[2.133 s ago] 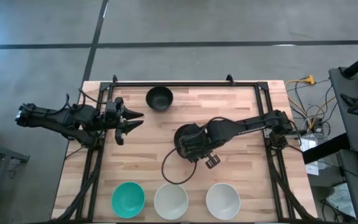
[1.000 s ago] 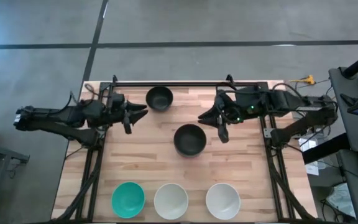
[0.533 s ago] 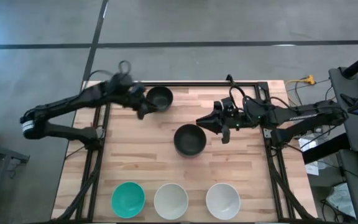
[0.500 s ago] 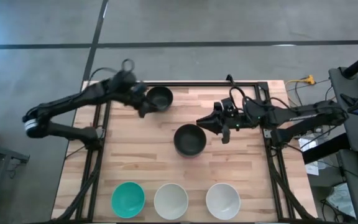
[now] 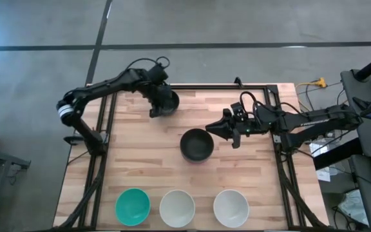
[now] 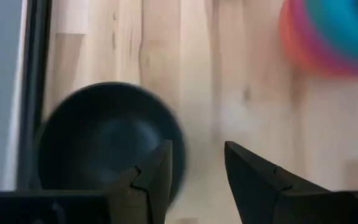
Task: Nest bowls inside each other
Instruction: Stack the black bowl on the black bowl
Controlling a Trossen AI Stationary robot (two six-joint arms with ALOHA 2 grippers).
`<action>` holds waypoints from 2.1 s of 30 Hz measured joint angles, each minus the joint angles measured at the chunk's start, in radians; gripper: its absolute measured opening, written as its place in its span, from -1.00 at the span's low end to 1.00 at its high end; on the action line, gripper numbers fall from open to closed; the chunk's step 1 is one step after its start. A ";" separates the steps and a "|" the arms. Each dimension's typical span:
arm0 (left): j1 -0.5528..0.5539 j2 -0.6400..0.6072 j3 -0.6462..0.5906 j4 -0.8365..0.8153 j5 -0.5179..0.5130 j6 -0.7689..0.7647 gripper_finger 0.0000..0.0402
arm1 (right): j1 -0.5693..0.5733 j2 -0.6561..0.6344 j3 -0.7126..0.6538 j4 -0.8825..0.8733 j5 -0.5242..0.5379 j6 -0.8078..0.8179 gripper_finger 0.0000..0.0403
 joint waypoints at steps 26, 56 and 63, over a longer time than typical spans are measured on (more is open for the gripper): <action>0.000 0.251 -0.037 -0.056 -0.168 0.189 -0.34 | 0.007 -0.001 0.000 -0.001 0.000 0.008 -0.67; -0.002 0.209 -0.042 -0.066 -0.265 0.112 -1.00 | 0.036 -0.002 0.001 0.002 0.000 0.045 -0.68; -0.020 0.127 -0.041 -0.110 -0.293 0.088 -1.00 | 0.045 -0.002 0.001 0.002 0.000 0.045 -0.68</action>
